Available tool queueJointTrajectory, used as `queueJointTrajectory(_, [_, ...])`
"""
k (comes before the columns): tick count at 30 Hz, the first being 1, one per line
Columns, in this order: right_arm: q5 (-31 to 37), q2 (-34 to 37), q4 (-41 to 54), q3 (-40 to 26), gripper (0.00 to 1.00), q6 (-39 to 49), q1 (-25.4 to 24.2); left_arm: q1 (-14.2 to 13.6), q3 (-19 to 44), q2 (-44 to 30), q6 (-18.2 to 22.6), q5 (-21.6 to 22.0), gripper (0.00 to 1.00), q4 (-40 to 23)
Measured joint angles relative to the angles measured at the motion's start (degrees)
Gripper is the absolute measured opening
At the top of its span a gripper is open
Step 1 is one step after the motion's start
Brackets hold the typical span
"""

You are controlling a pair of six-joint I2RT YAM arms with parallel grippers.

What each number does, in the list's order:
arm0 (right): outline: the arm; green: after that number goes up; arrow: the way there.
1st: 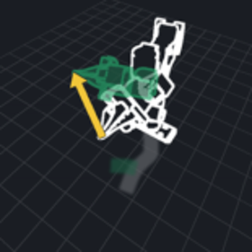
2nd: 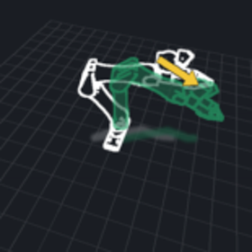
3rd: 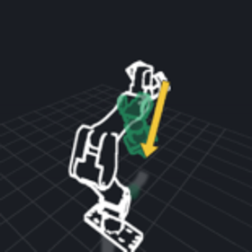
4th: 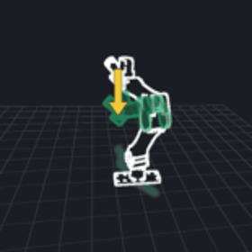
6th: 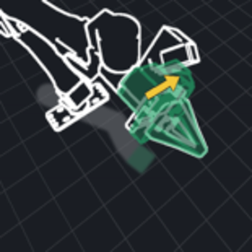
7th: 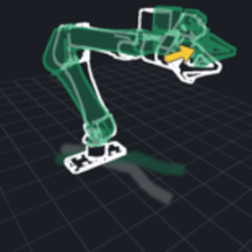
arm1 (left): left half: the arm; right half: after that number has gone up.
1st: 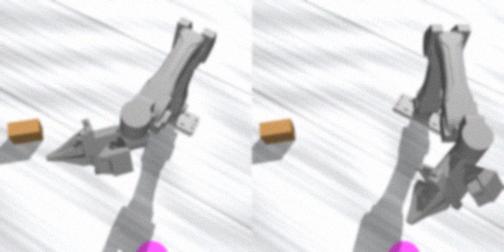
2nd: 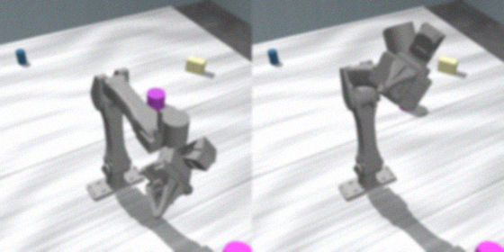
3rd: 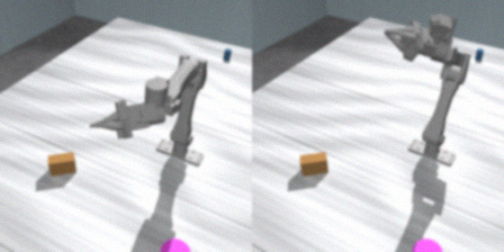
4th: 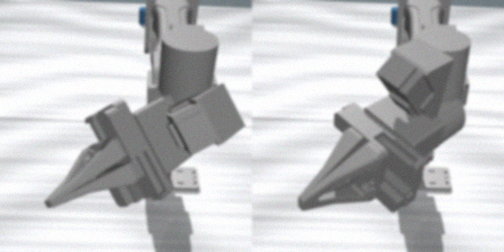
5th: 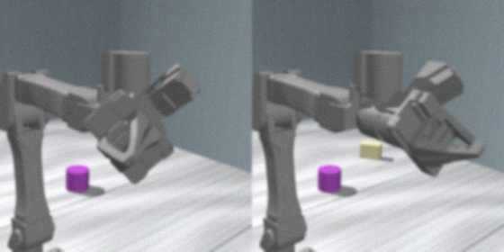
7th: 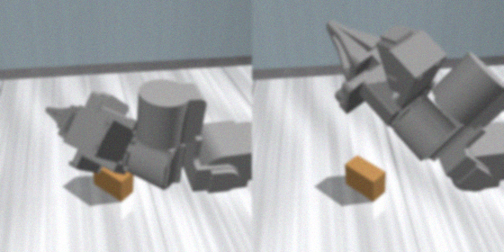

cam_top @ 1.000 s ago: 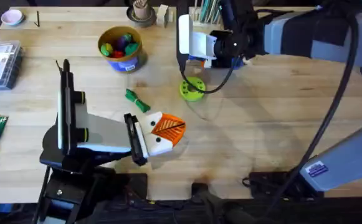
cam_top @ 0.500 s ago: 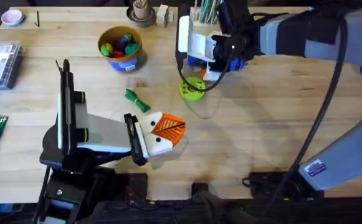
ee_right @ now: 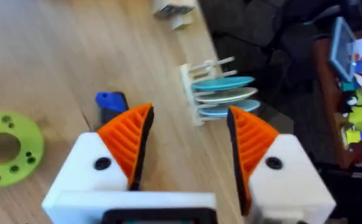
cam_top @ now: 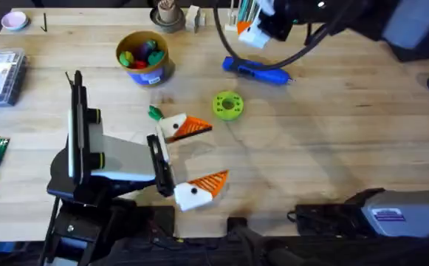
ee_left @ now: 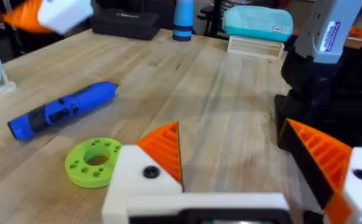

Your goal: Pick up the gripper from the table and insert it into the empty holder that is missing its gripper. Then pick up a screw, insert it into the mounting hole, and use the screwdriver to tighten it. Finally, clean up the table by picking up the vegetable and placing it into the bucket.

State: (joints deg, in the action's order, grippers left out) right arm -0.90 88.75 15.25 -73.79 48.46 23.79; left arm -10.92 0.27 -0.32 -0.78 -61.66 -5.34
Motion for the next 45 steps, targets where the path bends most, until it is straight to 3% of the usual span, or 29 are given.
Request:
queueJointTrajectory(3, [0.0, -3.7, 0.5, 0.0, 0.729, -3.9, 0.0, 0.0, 0.0, 0.0, -0.1, 0.0, 0.991, 0.0])
queueJointTrajectory(4, [0.0, -4.6, 1.0, 0.0, 0.728, -5.0, 0.0, 0.0, 0.0, 0.0, -0.1, 0.0, 0.933, 0.0])
queueJointTrajectory(9, [0.0, -9.1, 5.2, 0.0, 0.729, -8.5, 0.0, 0.0, 0.0, 0.0, -0.1, 0.0, 0.179, 0.0])
queueJointTrajectory(10, [0.0, -9.8, 6.1, 0.0, 0.729, -8.8, 0.0, 0.0, 0.0, 0.0, 0.0, 0.0, 0.05, 0.0])
queueJointTrajectory(11, [0.0, -10.6, 7.2, 0.0, 0.729, -9.1, 0.0, 0.0, 0.0, 0.0, 0.3, 0.0, 0.03, 0.0])
queueJointTrajectory(17, [0.0, -13.2, 12.5, 0.0, 0.729, -9.7, 0.0, 0.0, 0.0, 0.0, 0.0, 0.0, 0.937, -0.1])
queueJointTrajectory(18, [0.0, -13.2, 13.1, 0.0, 0.728, -9.7, 0.0, 0.0, 0.0, 0.0, -0.1, 0.0, 0.978, 0.0])
queueJointTrajectory(24, [0.0, -13.2, 14.2, 0.0, 0.729, -9.9, 0.0, 0.0, 0.0, 0.0, -0.1, 0.3, 0.992, 0.0])
queueJointTrajectory(31, [0.0, -13.2, 14.4, 0.0, 0.729, -9.9, 0.0, 0.0, 0.0, 0.0, -0.6, 5.5, 0.993, 1.3])
queueJointTrajectory(37, [0.0, -13.2, 15.1, 0.0, 0.728, -9.9, 0.0, 0.0, 2.0, 0.0, -6.0, 17.4, 0.992, -1.6])
queueJointTrajectory(45, [0.0, -13.2, 15.1, 0.0, 0.729, -9.9, 0.0, 0.0, 18.9, -3.6, -9.8, 38.6, 0.994, -26.8])
